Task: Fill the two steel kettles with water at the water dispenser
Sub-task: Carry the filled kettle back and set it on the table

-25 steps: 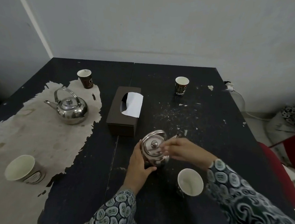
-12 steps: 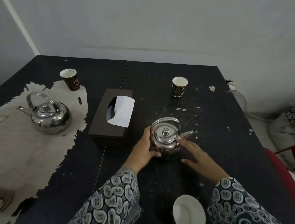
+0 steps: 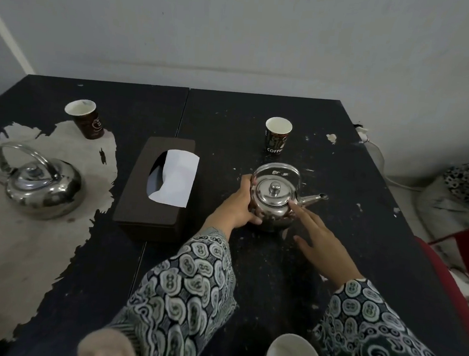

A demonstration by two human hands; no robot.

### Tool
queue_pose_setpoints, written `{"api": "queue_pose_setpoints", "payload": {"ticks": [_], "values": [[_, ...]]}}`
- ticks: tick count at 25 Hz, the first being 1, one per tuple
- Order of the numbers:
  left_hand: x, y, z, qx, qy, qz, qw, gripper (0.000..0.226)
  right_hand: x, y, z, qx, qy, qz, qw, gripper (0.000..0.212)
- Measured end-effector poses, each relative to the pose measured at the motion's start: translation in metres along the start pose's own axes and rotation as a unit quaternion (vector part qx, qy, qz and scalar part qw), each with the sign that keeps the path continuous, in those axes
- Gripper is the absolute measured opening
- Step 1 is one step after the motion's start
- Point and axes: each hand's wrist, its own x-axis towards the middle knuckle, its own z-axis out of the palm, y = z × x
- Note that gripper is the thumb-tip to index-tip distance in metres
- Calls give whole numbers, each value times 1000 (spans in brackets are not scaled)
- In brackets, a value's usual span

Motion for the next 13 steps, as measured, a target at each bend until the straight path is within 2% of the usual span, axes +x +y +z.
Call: {"api": "queue_pose_setpoints", "payload": {"ticks": [5, 9, 11, 13], "values": [[5, 8, 11, -6, -6, -4, 1000, 92, 3, 5, -14, -18, -19, 18, 1000, 79], [1, 18, 12, 58, 13, -14, 998, 106, 2, 1, -26, -21, -100, 34, 994, 81], [-13, 23, 12, 92, 12, -21, 995, 110, 3, -5, -31, -47, -112, 56, 991, 74], [-27, 22, 6, 120, 4, -23, 993, 109, 6, -20, -40, -54, -76, 61, 994, 56]]}}
